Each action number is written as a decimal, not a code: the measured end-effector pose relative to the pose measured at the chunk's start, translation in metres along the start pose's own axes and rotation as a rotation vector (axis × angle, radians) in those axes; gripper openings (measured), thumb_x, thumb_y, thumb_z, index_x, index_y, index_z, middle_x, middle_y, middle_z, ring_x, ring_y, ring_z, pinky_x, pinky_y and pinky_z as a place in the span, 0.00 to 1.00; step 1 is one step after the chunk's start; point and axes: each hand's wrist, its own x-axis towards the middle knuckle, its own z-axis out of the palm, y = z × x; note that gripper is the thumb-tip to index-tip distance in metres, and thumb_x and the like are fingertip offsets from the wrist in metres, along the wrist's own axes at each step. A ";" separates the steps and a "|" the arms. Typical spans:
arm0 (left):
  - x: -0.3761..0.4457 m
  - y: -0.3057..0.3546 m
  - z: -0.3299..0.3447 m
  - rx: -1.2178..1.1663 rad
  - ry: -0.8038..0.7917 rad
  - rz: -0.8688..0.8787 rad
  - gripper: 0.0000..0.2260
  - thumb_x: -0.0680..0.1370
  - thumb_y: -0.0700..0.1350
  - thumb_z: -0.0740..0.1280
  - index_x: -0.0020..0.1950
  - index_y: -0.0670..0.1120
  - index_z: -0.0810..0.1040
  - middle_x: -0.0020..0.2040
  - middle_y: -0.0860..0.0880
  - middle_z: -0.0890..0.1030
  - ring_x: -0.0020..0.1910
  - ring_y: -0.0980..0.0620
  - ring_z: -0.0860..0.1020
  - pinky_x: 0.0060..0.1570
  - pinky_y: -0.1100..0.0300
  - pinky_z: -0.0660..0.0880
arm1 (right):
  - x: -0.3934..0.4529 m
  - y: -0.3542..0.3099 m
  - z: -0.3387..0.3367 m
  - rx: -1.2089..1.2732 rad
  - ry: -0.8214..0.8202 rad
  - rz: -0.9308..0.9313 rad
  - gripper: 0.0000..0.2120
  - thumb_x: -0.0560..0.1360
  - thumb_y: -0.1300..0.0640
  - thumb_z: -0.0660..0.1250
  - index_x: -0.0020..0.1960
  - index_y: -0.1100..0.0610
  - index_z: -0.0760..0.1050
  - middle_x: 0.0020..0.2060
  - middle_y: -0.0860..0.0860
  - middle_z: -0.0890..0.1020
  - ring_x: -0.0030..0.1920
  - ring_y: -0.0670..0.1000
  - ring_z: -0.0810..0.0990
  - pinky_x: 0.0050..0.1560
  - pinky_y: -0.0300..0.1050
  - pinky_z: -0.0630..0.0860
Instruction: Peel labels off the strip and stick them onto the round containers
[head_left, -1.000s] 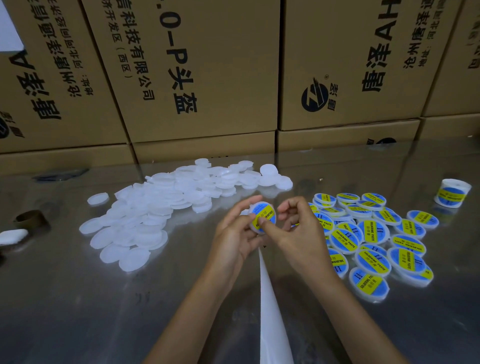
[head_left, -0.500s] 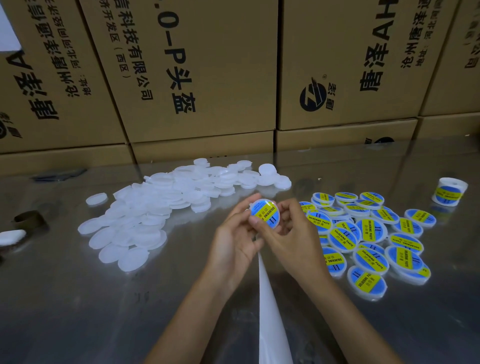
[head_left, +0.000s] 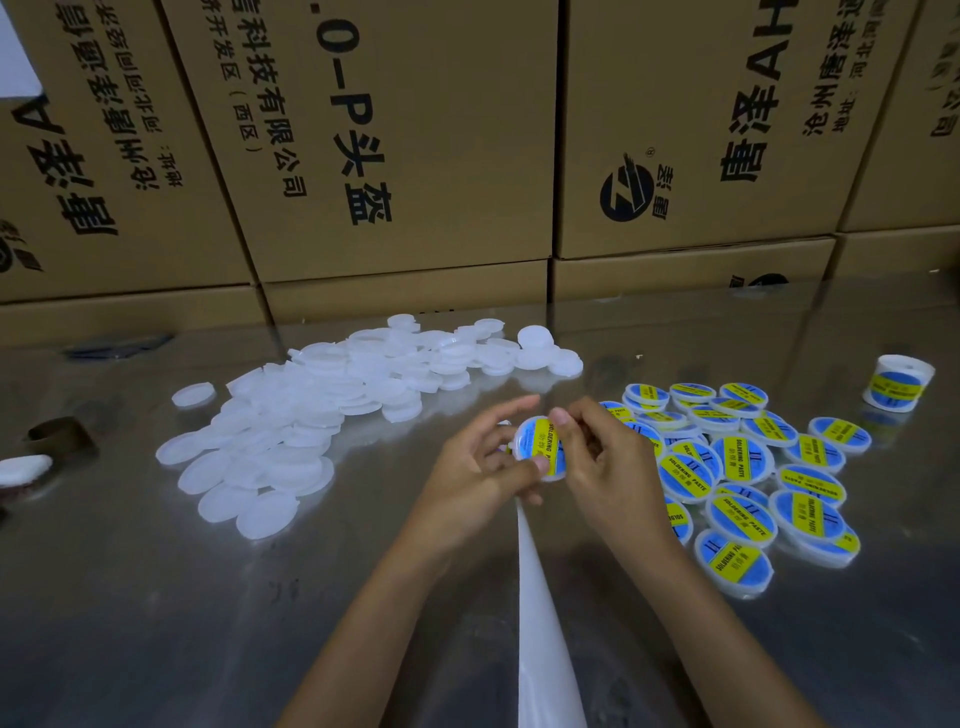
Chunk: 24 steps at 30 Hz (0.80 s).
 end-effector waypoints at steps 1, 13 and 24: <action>0.000 0.001 -0.001 0.005 -0.017 -0.005 0.21 0.75 0.30 0.71 0.66 0.45 0.79 0.53 0.43 0.84 0.41 0.46 0.83 0.40 0.58 0.81 | 0.000 0.000 0.000 -0.003 -0.018 0.001 0.12 0.81 0.53 0.63 0.40 0.55 0.74 0.28 0.51 0.72 0.29 0.45 0.67 0.31 0.43 0.65; 0.004 0.002 -0.014 -0.180 0.204 -0.092 0.18 0.72 0.37 0.76 0.60 0.48 0.82 0.47 0.40 0.86 0.46 0.44 0.86 0.41 0.57 0.83 | 0.001 -0.010 0.003 0.459 -0.347 0.183 0.20 0.71 0.61 0.76 0.60 0.48 0.77 0.35 0.47 0.82 0.37 0.48 0.74 0.43 0.45 0.74; 0.002 0.005 -0.015 -0.184 0.237 -0.072 0.12 0.72 0.37 0.76 0.54 0.37 0.80 0.43 0.37 0.86 0.36 0.45 0.85 0.35 0.57 0.82 | 0.002 -0.009 -0.002 0.450 -0.304 0.168 0.19 0.73 0.61 0.75 0.62 0.48 0.80 0.26 0.53 0.71 0.31 0.52 0.69 0.37 0.45 0.69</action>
